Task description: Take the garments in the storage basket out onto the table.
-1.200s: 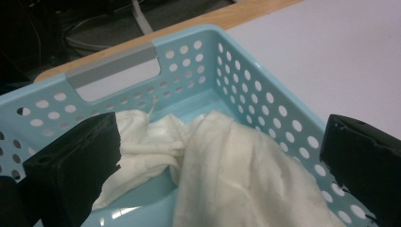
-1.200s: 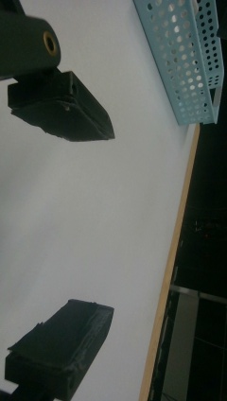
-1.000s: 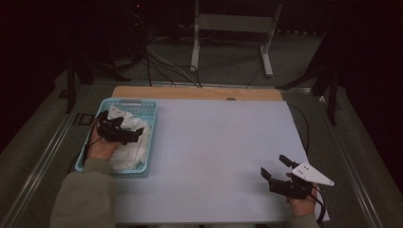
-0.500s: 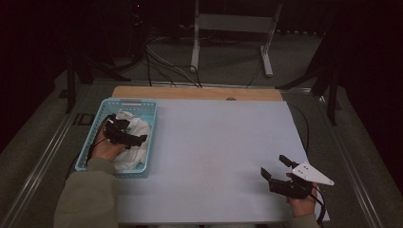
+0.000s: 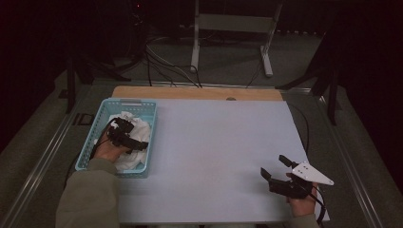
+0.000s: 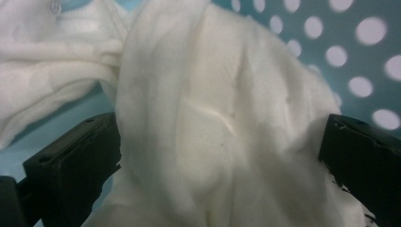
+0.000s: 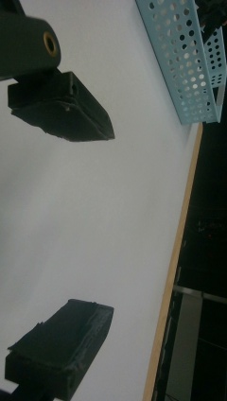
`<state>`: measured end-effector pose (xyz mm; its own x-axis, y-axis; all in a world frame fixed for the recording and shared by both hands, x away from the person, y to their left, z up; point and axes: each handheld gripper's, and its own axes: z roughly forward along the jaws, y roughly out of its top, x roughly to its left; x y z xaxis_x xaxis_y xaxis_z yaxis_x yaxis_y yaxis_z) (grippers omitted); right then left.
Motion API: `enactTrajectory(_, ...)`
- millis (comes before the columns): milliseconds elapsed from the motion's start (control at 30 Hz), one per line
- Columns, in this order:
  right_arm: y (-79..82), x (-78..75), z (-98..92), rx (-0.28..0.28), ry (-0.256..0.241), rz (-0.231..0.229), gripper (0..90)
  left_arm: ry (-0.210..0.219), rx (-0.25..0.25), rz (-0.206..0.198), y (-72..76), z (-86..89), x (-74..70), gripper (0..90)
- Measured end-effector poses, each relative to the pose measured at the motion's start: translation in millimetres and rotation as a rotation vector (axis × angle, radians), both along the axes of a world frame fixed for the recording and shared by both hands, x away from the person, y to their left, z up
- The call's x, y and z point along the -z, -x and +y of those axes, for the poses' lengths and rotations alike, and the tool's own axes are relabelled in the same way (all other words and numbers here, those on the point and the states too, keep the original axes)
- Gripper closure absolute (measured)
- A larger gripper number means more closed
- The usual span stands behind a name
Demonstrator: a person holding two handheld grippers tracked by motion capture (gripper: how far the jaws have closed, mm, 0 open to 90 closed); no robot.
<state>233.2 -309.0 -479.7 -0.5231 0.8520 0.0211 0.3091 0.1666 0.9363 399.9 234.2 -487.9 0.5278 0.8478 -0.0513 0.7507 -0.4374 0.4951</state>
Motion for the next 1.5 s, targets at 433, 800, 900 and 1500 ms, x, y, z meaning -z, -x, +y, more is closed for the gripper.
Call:
enactTrajectory(433, 0.0, -0.1, -0.4, 0.0, -0.002, -0.001, 13.8, -0.004, -0.035, 0.145, -5.8, 2.3, 8.0, 26.4)
enactTrajectory(800, 0.0, 0.0, -0.2, -0.003, -0.004, 0.004, 13.9, 0.026, -0.063, 0.152, -4.7, 3.9, -1.1, 66.8)
enactTrajectory(900, -0.1, -0.1, -0.6, -0.004, -0.005, 0.003, 13.9, 0.083, -0.071, 0.118, -2.3, 9.4, -8.6, 75.1)
enactTrajectory(1500, -0.5, 0.4, -0.5, -0.01, -0.006, 0.006, 13.9, 0.218, -0.071, -0.104, 20.1, 25.2, -60.3, 79.1)
